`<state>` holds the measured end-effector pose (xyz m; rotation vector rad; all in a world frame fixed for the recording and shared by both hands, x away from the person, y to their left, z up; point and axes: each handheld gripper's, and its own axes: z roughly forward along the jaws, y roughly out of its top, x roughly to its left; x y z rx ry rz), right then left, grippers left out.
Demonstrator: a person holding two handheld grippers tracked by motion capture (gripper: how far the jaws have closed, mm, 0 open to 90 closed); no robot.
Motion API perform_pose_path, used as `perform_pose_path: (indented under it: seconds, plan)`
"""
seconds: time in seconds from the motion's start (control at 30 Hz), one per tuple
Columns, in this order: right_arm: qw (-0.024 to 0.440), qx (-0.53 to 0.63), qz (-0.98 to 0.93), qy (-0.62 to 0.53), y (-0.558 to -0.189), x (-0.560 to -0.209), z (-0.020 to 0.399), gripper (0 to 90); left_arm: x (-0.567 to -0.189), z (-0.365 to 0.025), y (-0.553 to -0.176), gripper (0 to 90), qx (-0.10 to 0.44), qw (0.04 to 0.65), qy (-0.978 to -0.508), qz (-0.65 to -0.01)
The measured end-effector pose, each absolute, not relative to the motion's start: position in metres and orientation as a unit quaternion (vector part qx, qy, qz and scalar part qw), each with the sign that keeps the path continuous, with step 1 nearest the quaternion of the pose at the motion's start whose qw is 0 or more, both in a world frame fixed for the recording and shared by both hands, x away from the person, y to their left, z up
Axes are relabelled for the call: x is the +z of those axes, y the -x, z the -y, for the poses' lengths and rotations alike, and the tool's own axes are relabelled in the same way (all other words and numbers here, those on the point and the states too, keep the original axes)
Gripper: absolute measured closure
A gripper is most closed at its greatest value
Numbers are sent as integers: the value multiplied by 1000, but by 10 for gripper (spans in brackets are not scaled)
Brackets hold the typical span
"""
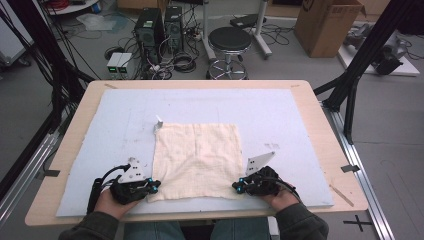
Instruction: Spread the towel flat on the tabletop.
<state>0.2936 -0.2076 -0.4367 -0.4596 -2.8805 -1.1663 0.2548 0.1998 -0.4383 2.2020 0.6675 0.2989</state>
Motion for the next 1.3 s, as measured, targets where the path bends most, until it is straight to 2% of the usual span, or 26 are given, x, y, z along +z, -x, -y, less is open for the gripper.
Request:
perform_pose_path:
  seconds: [0.2,0.23,0.27,0.47,0.6,0.73,0.83,0.9,1.0,1.3]
  plan:
    - [0,-372,916,148,-293,-435,212,884,-434,-201,-251,876,123,409,-866,-260]
    - [1,-376,914,149,-292,-434,212,853,-433,-201,-249,854,121,414,-864,-259]
    - [-3,-381,912,151,-291,-433,212,776,-432,-201,-249,824,118,419,-863,-256]
    - [11,-402,908,121,-283,-430,209,682,-430,-198,-242,689,105,432,-864,-236]
    - [14,-383,917,113,-280,-434,206,655,-434,-196,-242,686,92,424,-871,-230]
    - [7,-374,921,111,-281,-438,205,706,-441,-196,-244,688,92,403,-883,-224]
    - [0,-370,921,120,-281,-437,206,812,-441,-195,-243,730,100,399,-883,-227]
    - [2,-368,922,116,-282,-437,206,878,-441,-196,-243,792,104,397,-884,-222]
    - [5,-366,923,117,-282,-436,206,888,-440,-196,-242,878,107,394,-887,-216]
    - [25,-378,919,109,-280,-434,210,890,-434,-198,-240,886,111,402,-883,-214]
